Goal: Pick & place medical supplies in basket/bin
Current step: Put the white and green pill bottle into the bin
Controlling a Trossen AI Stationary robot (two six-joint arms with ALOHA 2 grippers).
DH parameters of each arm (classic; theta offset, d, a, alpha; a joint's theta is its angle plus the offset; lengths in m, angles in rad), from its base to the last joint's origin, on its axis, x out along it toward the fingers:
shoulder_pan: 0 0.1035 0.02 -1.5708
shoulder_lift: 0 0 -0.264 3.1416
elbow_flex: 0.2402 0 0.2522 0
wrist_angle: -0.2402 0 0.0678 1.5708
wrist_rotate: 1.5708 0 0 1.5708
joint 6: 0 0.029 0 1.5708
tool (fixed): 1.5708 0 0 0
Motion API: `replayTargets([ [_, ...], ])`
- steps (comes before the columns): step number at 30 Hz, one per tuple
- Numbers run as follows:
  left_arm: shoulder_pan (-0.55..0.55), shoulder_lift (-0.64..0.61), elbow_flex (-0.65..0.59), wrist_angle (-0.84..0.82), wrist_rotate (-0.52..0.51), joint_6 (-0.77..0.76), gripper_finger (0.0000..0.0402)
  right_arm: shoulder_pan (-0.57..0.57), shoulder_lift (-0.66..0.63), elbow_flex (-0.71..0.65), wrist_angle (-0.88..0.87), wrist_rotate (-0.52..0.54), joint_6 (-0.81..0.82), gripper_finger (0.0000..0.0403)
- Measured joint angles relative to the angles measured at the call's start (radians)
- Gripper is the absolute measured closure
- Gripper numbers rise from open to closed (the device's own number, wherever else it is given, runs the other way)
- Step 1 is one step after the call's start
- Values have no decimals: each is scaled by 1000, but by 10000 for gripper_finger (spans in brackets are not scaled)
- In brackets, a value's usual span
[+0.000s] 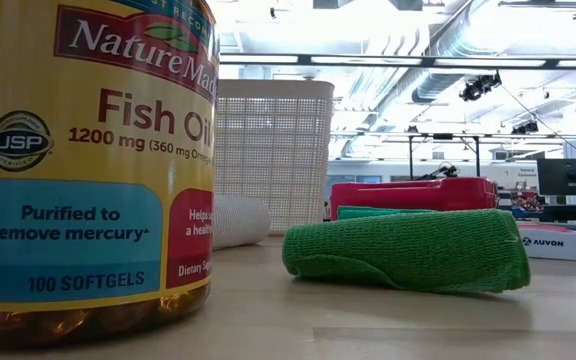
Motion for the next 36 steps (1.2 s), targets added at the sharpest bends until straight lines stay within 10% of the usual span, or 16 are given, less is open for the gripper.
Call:
replayTargets([
  [36, 105, 10, -130, 135, 80, 127, 16, 0, 0, 0, -21, 45, 26, 263],
])
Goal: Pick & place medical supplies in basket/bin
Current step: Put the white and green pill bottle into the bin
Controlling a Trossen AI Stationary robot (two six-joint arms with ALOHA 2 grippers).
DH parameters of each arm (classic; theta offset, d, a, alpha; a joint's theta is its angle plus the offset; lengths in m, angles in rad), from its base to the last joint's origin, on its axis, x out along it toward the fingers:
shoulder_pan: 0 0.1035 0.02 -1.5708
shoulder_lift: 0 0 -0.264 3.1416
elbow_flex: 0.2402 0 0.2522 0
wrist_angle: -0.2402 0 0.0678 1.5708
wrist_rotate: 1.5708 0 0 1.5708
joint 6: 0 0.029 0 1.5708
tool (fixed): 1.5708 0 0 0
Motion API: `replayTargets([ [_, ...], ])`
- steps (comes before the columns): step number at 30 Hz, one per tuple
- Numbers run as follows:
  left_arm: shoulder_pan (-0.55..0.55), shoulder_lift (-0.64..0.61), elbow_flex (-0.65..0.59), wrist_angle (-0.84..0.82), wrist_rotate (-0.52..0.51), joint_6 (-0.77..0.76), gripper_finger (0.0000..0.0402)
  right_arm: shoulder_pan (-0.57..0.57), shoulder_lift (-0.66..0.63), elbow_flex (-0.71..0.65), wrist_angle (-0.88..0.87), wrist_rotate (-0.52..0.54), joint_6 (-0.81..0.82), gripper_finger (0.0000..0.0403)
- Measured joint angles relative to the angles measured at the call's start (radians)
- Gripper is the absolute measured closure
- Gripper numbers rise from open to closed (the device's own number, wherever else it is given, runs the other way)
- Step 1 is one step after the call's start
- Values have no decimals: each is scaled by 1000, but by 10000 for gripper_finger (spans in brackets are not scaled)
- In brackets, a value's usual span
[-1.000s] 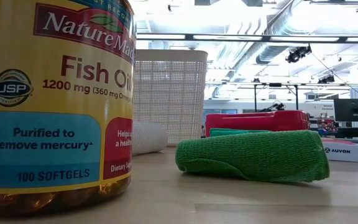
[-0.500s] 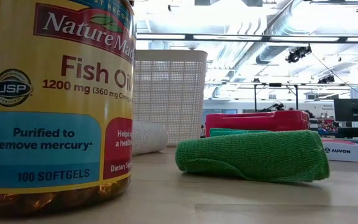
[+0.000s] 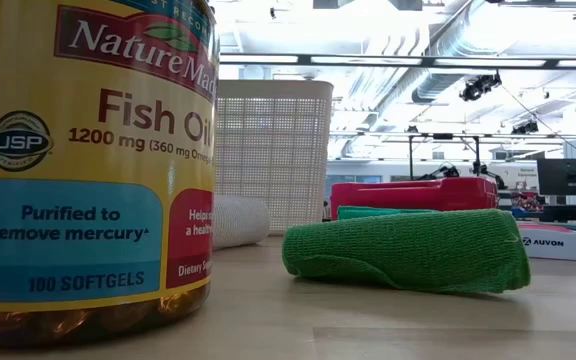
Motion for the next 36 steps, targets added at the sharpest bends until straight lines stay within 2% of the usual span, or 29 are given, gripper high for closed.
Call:
replayTargets([
  [12, 0, 0, 0, -18, -58, 1, 18, 0, 0, 0, 0, 41, -3, 263],
  [22, 0, -4, 5, -2, -74, 7, 97, 0, 0, 0, -1, 62, -25, 263],
  [36, 0, -3, 3, 3, -19, 4, 130, 0, 0, 0, -53, 70, -27, 263],
])
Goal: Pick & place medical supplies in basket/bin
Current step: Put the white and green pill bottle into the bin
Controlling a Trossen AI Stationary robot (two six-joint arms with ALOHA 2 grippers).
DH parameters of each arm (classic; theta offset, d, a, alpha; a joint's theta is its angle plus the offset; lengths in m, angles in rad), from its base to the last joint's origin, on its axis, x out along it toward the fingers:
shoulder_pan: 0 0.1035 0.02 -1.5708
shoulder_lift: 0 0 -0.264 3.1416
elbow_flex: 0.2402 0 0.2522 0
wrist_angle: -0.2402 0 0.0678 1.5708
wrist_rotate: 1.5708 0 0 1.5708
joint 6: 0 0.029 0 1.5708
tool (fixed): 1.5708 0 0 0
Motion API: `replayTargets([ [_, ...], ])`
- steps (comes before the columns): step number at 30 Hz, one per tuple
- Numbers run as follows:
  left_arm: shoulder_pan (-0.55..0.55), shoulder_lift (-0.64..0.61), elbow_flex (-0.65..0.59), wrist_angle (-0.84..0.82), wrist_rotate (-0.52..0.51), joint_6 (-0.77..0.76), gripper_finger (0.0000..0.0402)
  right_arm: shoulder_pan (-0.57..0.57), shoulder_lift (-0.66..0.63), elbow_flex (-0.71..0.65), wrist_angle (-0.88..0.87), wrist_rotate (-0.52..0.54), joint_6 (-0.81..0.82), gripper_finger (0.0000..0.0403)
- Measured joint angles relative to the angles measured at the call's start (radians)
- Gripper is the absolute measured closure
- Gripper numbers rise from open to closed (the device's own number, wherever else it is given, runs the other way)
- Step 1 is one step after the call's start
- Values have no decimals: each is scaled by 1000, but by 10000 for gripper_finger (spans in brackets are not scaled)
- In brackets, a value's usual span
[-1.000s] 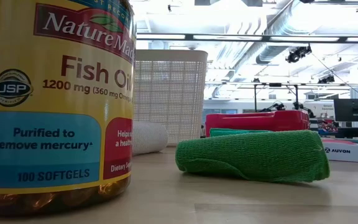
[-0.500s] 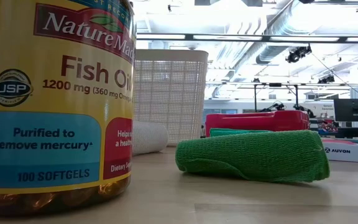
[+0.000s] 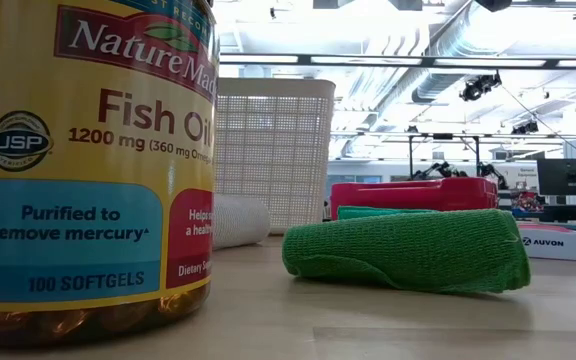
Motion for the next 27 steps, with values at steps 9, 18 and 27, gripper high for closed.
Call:
replayTargets([
  [9, 0, 5, 34, -10, 23, 0, 126, 0, 0, 0, -12, -1, 0, 263],
  [18, -9, 7, 95, 0, 70, 24, 135, 0, 0, 0, -37, -12, 0, 263],
  [27, -102, 5, 239, -20, 123, 72, 135, 0, 0, 0, -54, -45, 0, 263],
])
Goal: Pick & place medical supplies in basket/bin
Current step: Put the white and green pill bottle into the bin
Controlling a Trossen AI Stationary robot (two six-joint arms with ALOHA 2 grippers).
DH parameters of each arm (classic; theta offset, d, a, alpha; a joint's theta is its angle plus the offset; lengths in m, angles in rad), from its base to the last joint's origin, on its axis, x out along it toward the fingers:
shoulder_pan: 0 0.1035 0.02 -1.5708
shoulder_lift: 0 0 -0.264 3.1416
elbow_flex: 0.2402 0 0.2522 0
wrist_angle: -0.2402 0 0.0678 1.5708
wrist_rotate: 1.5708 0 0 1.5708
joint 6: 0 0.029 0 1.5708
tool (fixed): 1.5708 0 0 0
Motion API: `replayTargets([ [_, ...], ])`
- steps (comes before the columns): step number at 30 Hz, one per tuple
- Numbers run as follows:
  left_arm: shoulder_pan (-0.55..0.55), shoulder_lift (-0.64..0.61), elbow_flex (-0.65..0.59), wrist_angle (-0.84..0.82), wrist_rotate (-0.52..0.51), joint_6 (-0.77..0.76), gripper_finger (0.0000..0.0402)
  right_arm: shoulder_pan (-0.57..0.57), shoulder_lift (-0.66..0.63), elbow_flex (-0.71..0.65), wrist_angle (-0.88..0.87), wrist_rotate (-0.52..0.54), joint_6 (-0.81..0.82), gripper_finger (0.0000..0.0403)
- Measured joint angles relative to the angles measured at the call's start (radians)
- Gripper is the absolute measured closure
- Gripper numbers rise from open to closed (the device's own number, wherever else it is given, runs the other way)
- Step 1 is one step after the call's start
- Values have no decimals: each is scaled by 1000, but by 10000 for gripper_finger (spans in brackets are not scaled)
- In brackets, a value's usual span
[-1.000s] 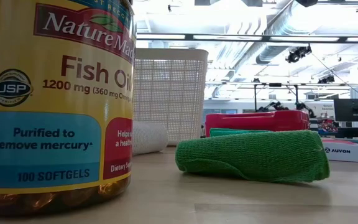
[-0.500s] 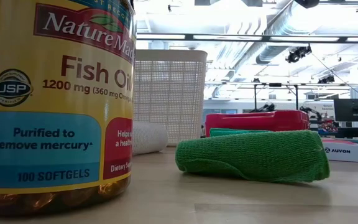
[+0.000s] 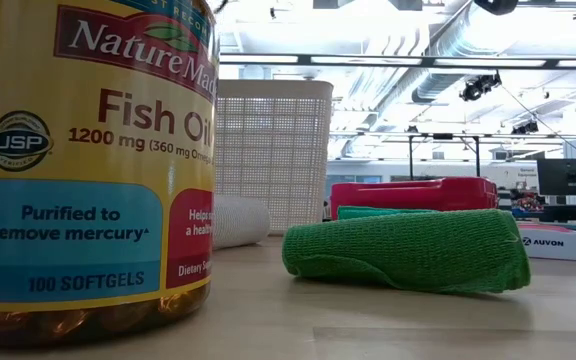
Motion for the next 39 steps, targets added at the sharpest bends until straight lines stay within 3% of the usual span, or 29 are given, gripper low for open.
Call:
replayTargets([
  [5, -46, -1, 141, -12, -20, 51, 135, 0, 0, 0, -1, 1, -1, 263],
  [14, -78, -2, 414, -82, -179, 78, 135, 0, 0, 0, -1, -4, 0, 263],
  [25, -62, -3, 672, -67, -431, 327, 135, 0, 0, 0, -5, 9, 0, 263],
  [32, 155, -4, 736, -100, -497, 553, 135, 0, 0, 0, 25, 231, 13, 263],
  [39, 468, 65, 714, -110, -311, 910, 135, -1, 7, 0, 91, 492, 0, 263],
])
